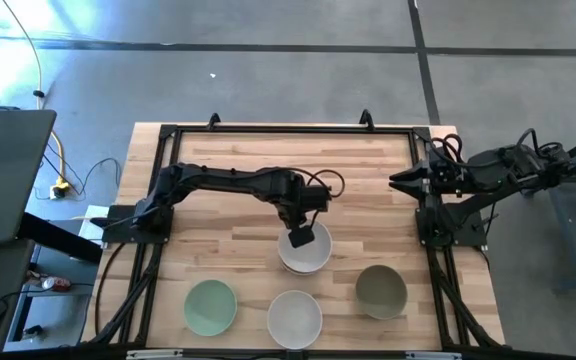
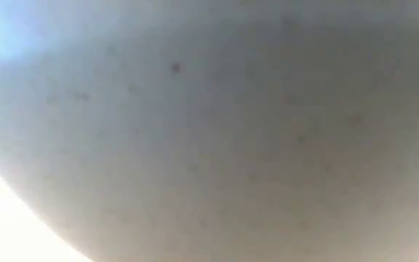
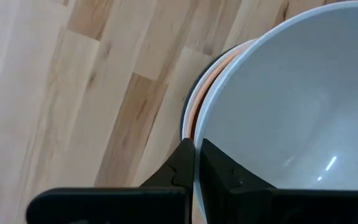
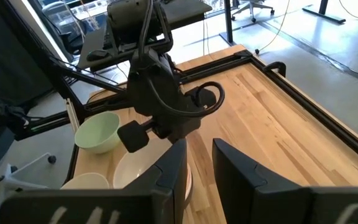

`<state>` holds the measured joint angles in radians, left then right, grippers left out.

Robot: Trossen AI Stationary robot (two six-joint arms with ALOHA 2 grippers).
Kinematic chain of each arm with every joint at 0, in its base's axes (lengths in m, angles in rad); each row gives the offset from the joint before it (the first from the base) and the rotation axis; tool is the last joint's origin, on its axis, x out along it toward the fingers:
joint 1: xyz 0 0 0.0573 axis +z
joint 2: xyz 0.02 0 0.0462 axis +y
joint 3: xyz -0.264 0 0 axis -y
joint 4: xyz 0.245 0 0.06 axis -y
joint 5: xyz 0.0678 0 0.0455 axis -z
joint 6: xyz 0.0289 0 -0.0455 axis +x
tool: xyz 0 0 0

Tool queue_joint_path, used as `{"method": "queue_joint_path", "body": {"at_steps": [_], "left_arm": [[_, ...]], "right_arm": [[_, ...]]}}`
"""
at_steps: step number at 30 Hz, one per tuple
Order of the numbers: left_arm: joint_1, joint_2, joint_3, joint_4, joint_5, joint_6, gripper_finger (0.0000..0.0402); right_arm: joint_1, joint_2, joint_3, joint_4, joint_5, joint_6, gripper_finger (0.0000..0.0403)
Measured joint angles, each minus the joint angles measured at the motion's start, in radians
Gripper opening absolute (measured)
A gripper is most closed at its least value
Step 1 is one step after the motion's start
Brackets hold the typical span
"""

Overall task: Nest bowls inside each other
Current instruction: Stack the top white bowl on top of the orange bowl

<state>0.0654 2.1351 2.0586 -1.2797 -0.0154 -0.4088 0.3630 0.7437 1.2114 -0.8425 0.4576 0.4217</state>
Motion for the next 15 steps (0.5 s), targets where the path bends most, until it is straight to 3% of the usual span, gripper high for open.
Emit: {"method": "queue_joint_path", "body": {"at_steps": [15], "left_arm": [[-0.010, 0.059, 0.003, -0.001, 0.027, 0.010, 0.0009]], "right_arm": [[0.000, 0.000, 0.000, -0.018, -0.010, 0.026, 0.0067]]}}
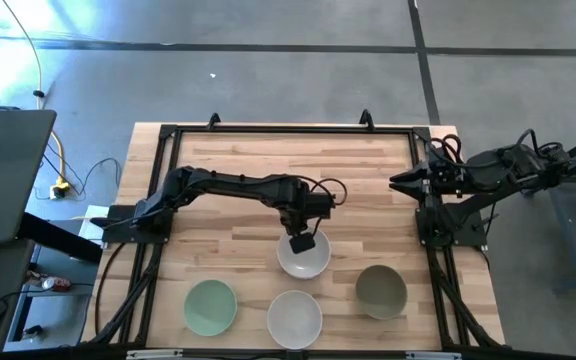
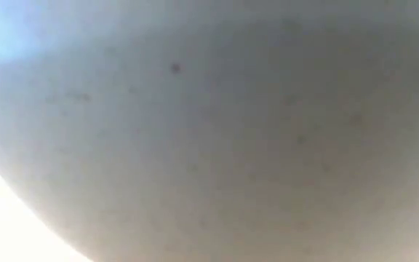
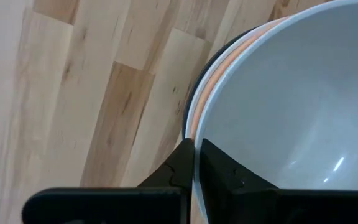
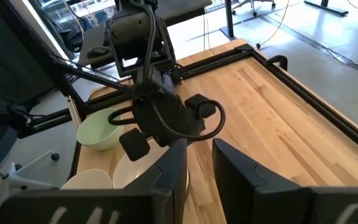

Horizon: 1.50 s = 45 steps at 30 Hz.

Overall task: Nest bowls inside each other
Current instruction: Stack the top white bowl on top of the orange bowl, then stack the gray bowl on top of the white bowl

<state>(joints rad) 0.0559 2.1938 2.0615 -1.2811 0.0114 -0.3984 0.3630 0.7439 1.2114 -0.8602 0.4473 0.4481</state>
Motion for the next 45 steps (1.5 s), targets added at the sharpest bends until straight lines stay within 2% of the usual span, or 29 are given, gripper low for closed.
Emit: {"method": "queue_joint_path", "body": {"at_steps": [12, 14, 18, 23, 29, 38, 45], "left_arm": [[0.001, 0.003, 0.108, -0.008, -0.036, 0.044, 0.0117], [0.000, 0.003, 0.135, -0.043, -0.036, 0.057, 0.0130], [-0.001, 0.002, 0.202, -0.169, -0.065, 0.097, 0.0150], [-0.001, -0.033, 0.256, -0.212, -0.106, 0.122, 0.0165], [0.011, -0.123, 0.257, -0.218, -0.190, 0.141, 0.0177], [0.037, -0.283, 0.257, -0.235, -0.303, 0.119, 0.0184], [0.033, -0.377, 0.257, -0.250, -0.353, 0.089, 0.0184]], "right_arm": [[0.000, 0.000, 0.000, -0.007, -0.005, 0.019, 0.0067], [0.000, 0.000, 0.001, -0.044, -0.024, 0.061, 0.0067], [0.000, 0.004, 0.001, -0.227, -0.124, 0.247, 0.0067], [0.000, 0.029, 0.001, -0.348, -0.200, 0.388, 0.0067], [0.000, 0.093, 0.001, -0.357, -0.277, 0.413, 0.0067], [0.017, 0.247, 0.000, -0.508, -0.484, 0.478, 0.0067], [0.088, 0.365, 0.000, -0.506, -0.536, 0.479, 0.0067]]}}
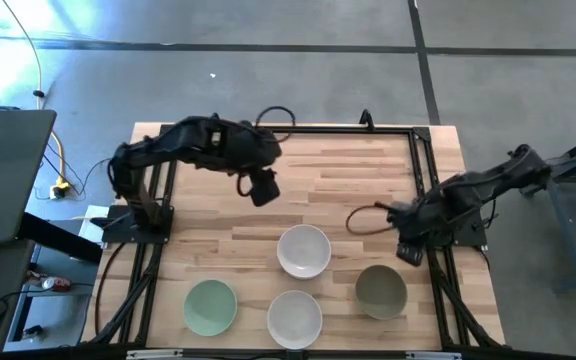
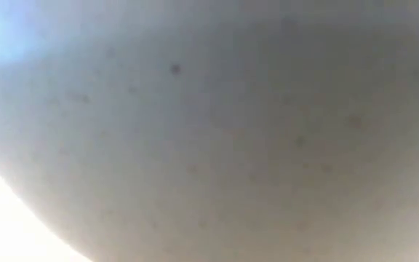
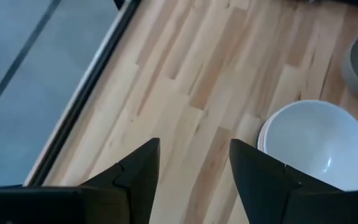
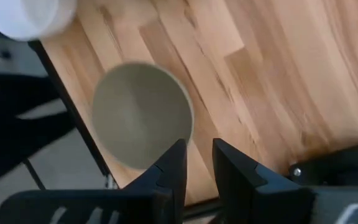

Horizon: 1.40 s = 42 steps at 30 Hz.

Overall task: Nest bowls inside each other
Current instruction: Stack the gray bowl on top of the white bowl

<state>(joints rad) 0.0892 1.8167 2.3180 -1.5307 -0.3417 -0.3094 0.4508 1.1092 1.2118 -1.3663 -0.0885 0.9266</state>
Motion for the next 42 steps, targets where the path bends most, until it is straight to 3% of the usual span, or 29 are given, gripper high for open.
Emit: {"method": "queue_joint_path", "body": {"at_steps": [7, 12, 24, 42], "left_arm": [[-0.026, -0.050, 0.000, 0.001, -0.016, -0.010, 0.0184], [-0.037, -0.053, 0.000, 0.000, -0.012, -0.019, 0.0184], [-0.067, -0.053, 0.000, -0.003, -0.024, -0.046, 0.0184], [-0.078, -0.053, 0.000, -0.029, -0.030, -0.055, 0.0184]], "right_arm": [[0.112, 0.165, 0.000, 0.002, -0.018, -0.149, 0.0067], [0.168, 0.229, 0.000, 0.009, 0.038, -0.210, 0.0067], [0.221, 0.240, -0.017, 0.105, 0.134, -0.140, 0.0067], [0.184, 0.240, -0.279, 0.402, 0.070, -0.067, 0.0067]]}}
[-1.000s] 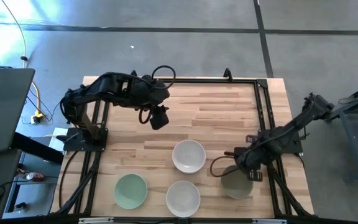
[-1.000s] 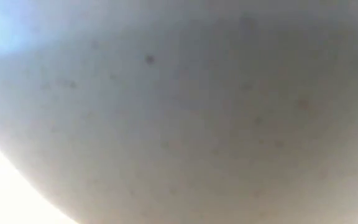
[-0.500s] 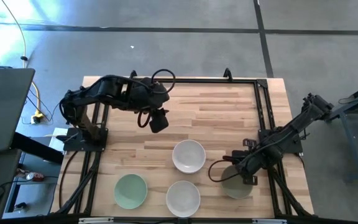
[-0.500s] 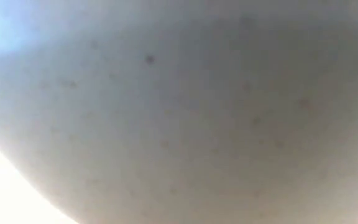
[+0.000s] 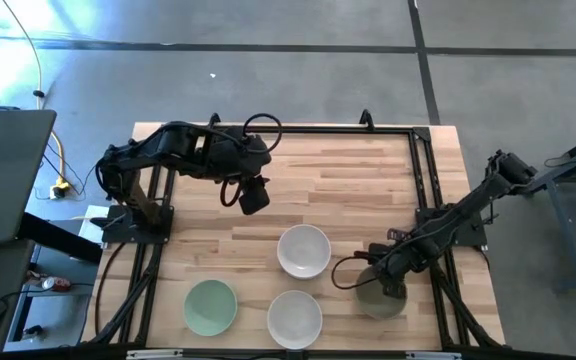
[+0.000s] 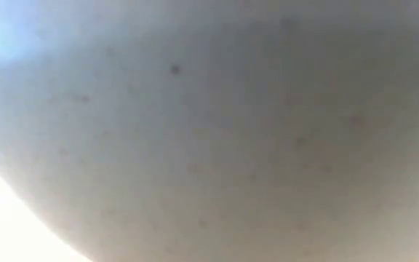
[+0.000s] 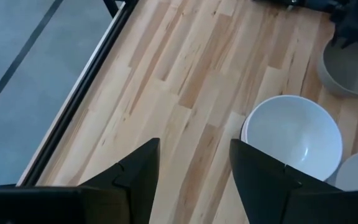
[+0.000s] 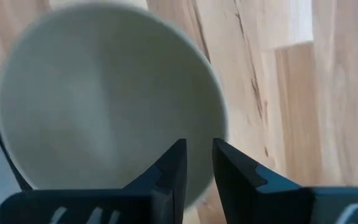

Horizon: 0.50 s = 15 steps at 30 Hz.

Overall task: Nest bowls inside each other
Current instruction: Stack the gray bowl on top of the white bowl

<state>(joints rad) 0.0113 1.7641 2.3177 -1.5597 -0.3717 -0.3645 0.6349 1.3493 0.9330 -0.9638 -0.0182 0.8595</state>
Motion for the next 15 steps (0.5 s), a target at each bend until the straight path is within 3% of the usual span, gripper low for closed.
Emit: {"method": "queue_joint_path", "body": {"at_steps": [15], "left_arm": [[0.009, 0.000, 0.000, 0.000, -0.006, 0.020, 0.0184]], "right_arm": [[-0.073, 0.000, -0.027, 0.038, 0.002, -0.053, 0.0067]]}}
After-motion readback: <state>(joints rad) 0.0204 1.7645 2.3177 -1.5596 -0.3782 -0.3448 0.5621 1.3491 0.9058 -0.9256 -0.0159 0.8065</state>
